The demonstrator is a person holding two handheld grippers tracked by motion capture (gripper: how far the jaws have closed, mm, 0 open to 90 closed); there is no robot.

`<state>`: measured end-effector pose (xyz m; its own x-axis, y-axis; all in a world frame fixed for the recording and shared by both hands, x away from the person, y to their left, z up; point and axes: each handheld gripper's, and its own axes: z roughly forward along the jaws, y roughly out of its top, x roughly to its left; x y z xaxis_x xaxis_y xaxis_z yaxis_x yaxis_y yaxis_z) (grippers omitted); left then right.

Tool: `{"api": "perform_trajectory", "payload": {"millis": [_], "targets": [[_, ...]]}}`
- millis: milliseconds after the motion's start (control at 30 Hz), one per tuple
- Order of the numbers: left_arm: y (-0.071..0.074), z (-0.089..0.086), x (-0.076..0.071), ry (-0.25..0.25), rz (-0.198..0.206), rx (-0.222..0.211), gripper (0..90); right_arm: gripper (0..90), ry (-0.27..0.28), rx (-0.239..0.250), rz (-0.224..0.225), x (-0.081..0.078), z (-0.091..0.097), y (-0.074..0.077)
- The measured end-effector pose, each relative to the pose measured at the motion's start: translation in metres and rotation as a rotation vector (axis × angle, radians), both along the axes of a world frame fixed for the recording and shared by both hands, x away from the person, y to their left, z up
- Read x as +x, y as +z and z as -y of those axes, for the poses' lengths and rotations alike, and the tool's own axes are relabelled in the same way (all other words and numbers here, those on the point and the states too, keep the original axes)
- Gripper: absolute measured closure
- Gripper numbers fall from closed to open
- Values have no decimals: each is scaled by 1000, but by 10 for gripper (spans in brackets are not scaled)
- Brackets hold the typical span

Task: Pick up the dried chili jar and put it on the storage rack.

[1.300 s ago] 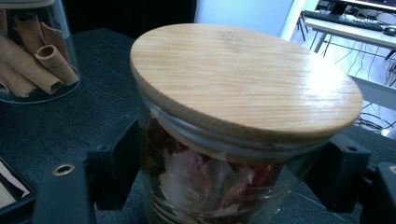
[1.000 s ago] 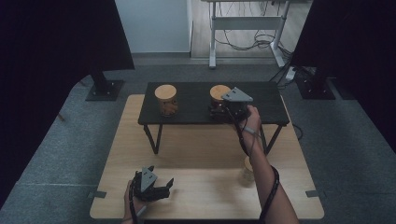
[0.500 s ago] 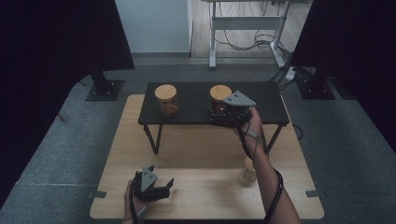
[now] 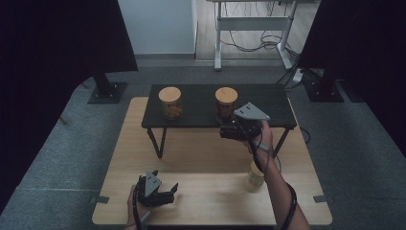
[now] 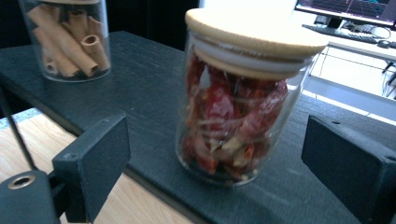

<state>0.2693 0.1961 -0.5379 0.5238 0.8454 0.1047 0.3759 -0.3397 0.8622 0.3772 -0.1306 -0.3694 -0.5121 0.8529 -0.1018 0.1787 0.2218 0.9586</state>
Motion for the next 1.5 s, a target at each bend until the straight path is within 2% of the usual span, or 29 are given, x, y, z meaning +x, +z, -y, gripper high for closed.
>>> {"api": "perform_trajectory", "payload": {"millis": [100,333,433,467,600,667,833,967,1133,1267,1433,1500], "targets": [[0,0,0,0,0,1,84,81,11,7,8,-6,2,-1],[-1,2,0,-3,-3,5,84,82,43,36,43,-37,9,-8],[-1,2,0,-3,-2,7,84,82,49,38,48,-45,12,-11],[-1,1,0,-2,-3,6,84,82,52,38,50,-53,16,-16],[-1,1,0,-1,-3,6,83,83,47,37,49,-63,21,-25],[-2,1,0,-1,-4,8,84,82,39,27,38,-71,27,-37],[-2,2,0,-1,-6,10,84,84,29,24,21,-80,36,-51],[-2,2,1,-1,-8,12,84,84,27,22,12,-95,42,-67],[-2,2,0,-2,-7,14,83,84,23,18,3,-108,45,-81],[-3,2,1,-4,-9,17,84,85,26,26,-27,-119,44,-100],[-4,4,1,-6,-11,25,83,90,26,38,-69,-125,40,-120],[-3,4,0,-5,-8,26,83,90,37,16,-82,-126,36,-125]]}}
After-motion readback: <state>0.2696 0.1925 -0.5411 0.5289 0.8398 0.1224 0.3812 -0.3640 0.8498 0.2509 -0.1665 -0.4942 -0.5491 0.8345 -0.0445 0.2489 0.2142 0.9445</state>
